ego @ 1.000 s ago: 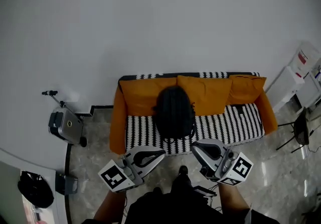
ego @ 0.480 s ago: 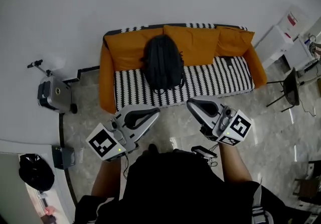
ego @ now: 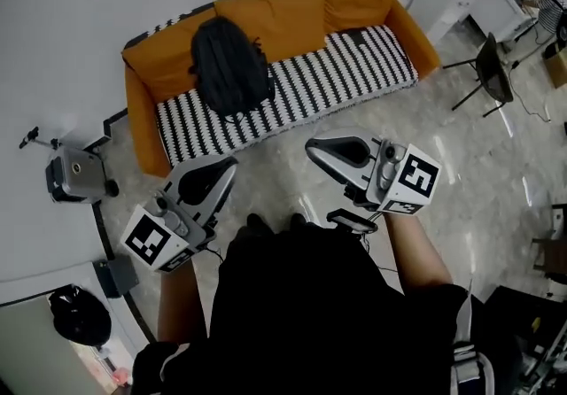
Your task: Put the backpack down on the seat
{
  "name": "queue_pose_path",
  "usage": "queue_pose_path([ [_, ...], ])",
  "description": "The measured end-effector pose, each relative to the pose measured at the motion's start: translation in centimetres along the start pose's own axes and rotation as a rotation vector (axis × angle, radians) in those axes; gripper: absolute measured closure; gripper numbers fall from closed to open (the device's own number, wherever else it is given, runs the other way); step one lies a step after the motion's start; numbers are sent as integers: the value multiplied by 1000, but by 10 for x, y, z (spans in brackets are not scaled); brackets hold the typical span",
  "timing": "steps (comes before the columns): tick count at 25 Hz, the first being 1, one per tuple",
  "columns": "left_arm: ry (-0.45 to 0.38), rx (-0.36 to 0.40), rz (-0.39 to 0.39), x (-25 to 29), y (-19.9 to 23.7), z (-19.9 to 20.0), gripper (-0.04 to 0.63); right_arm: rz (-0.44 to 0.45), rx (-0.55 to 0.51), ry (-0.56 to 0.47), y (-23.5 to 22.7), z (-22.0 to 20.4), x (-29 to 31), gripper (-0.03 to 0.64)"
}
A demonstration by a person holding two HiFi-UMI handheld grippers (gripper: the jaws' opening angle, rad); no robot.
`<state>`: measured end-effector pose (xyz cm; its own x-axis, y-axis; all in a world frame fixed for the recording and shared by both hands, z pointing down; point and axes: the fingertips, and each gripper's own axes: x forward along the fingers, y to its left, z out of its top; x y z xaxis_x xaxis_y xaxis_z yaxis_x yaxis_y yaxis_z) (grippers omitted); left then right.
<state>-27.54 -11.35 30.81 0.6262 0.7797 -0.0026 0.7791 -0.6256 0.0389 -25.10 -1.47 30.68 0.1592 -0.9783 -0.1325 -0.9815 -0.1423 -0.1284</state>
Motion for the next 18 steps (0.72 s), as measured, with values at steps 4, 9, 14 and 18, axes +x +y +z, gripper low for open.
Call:
queue_pose_path([
  [4,38,-16,-25,21,-25,-19,572,-9,-4,-8,5,-6,-31,591],
  [9,76,-26,-46,35,-45,-29,572,14,-5,-18,12,-6,-41,591],
  [14,86,-20,-42,40,-53,-24,572,25,-25,-36,15,4,-51,591],
  [18,94,-17,-49,46,-65,-28,572,31,-14,-49,20,3,-60,591],
])
